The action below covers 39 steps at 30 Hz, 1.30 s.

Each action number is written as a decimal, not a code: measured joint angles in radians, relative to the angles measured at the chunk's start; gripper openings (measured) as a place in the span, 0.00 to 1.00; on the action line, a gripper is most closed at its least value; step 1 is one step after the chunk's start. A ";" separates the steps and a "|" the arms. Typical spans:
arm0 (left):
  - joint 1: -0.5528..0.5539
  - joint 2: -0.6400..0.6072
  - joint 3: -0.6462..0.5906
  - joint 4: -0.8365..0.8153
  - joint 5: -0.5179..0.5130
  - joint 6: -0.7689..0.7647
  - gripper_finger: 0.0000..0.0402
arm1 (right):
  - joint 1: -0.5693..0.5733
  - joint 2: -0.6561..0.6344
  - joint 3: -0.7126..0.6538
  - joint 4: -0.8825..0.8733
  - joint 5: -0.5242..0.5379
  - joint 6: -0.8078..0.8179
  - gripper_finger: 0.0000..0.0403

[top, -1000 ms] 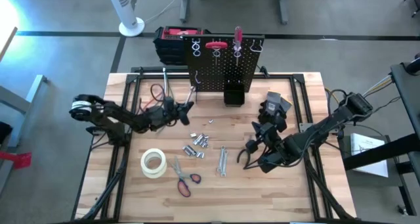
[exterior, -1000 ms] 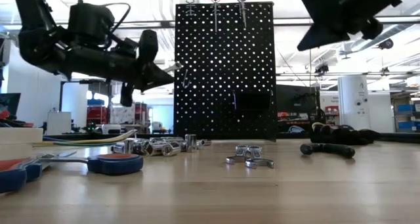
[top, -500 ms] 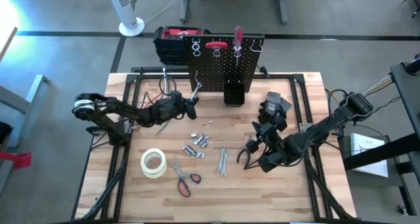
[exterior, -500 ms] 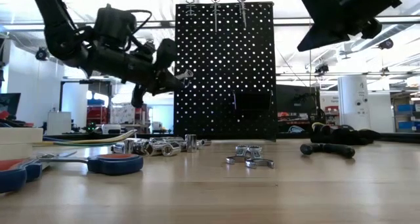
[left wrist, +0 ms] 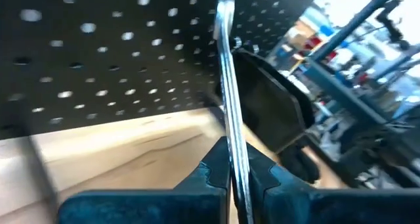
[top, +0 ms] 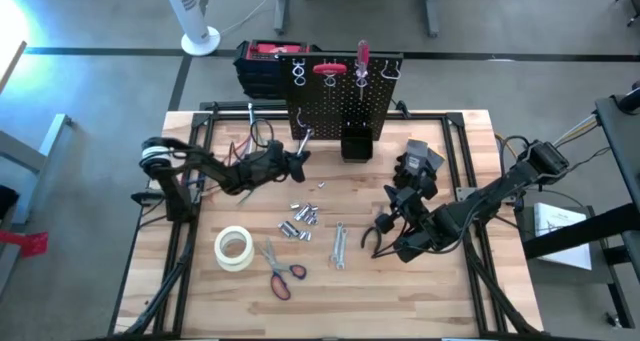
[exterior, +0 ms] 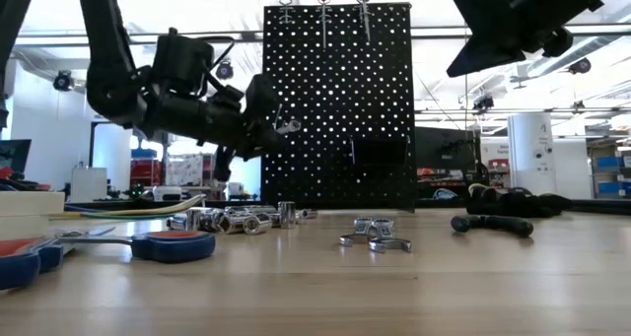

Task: Hang tools onto peg board
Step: Hang the right wrench on the peg board

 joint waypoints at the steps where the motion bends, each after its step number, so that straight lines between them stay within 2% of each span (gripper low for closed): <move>1: 0.000 0.005 0.000 0.022 0.009 0.000 0.00 | 0.000 0.000 0.000 0.000 0.000 -0.002 0.00; 5: -0.001 0.005 -0.005 0.055 0.017 0.022 0.00 | 0.000 0.000 0.000 -0.003 0.000 -0.006 0.00; 14: 0.015 -0.039 -0.062 0.109 -0.041 0.034 0.00 | 0.000 0.000 -0.002 -0.003 -0.001 -0.015 0.00; 39: 0.080 -0.041 -0.066 0.031 0.018 -0.029 0.00 | 0.000 0.000 -0.002 0.002 -0.022 0.002 0.00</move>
